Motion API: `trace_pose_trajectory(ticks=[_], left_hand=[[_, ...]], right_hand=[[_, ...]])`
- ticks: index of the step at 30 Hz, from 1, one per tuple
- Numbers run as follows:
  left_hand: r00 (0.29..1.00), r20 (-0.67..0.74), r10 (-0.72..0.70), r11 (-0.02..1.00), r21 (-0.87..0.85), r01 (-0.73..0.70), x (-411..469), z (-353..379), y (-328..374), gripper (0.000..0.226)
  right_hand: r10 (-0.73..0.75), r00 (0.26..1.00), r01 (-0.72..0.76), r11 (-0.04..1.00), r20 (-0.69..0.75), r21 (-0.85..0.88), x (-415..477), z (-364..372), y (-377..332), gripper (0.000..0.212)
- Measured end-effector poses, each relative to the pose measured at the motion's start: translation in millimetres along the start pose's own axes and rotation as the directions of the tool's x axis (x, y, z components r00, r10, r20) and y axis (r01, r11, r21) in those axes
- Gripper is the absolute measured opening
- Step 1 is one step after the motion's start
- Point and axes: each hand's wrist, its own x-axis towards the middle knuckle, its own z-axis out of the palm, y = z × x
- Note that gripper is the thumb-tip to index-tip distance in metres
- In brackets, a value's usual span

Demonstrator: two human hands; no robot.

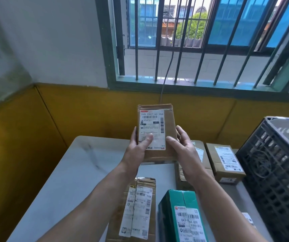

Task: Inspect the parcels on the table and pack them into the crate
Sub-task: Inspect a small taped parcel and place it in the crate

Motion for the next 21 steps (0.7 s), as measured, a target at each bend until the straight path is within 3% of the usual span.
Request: trace_pose_trajectory(ticks=[9, 15, 21], left_hand=[[1.000, -0.001, 0.006, 0.999, 0.053, -0.006, 5.6, -4.6, 2.4, 0.093], [1.000, 0.016, 0.003, 1.000, 0.031, -0.004, 9.1, -3.9, -4.7, 0.063], [0.996, -0.087, 0.014, 0.999, 0.046, -0.010, 18.9, -4.5, -1.1, 0.048]], right_hand=[[0.046, 0.997, -0.045, 0.999, -0.060, 0.018, 9.3, 8.5, 3.2, 0.067], [0.051, 0.989, -0.053, 0.998, -0.140, -0.013, 16.0, 9.0, -2.5, 0.063], [0.021, 0.984, -0.025, 1.000, -0.175, -0.019, 16.8, 8.4, 0.5, 0.050]])
